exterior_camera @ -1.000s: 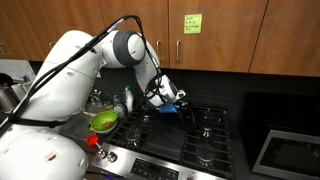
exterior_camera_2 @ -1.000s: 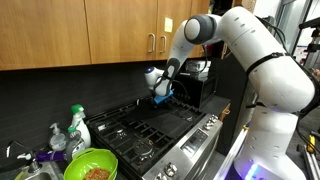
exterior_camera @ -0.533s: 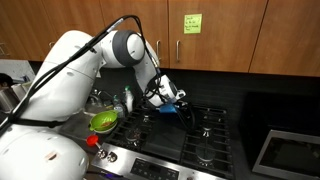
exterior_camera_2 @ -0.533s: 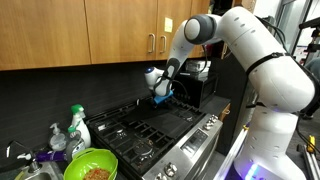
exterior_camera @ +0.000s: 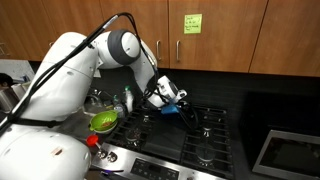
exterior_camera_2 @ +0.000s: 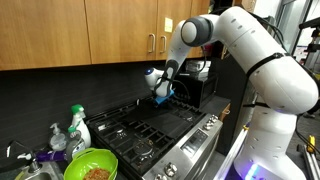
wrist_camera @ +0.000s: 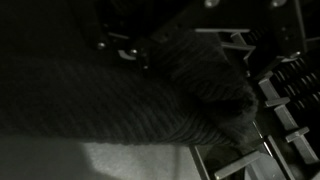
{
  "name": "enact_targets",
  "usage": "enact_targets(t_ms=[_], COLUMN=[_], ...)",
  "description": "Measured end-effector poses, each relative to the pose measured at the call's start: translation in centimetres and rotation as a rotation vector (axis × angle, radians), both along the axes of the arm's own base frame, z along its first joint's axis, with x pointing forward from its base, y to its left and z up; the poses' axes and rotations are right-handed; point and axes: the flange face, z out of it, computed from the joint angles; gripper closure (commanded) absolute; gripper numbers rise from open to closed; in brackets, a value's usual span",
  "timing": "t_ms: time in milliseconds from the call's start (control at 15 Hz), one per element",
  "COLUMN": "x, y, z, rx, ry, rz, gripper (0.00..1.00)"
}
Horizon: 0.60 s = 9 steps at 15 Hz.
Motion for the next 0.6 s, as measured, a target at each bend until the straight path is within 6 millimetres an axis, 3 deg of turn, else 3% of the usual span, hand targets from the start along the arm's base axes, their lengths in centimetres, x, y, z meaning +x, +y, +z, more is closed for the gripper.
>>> enact_targets(t_ms=[133, 200, 267, 333, 467, 600], x=[-0.04, -0.06, -0.08, -0.10, -0.18, -0.33], y=[-0.49, -0.56, -0.58, -0.58, -0.62, -0.67], z=[0.19, 0.19, 0.14, 0.07, -0.14, -0.54], rx=[-0.011, -0.012, -0.012, -0.012, -0.013, -0.014], ry=[-0.001, 0.000, 0.001, 0.002, 0.006, 0.013], rz=[-0.004, -0.004, -0.005, -0.005, -0.005, -0.007], gripper=[0.05, 0.01, 0.03, 0.29, 0.30, 0.42])
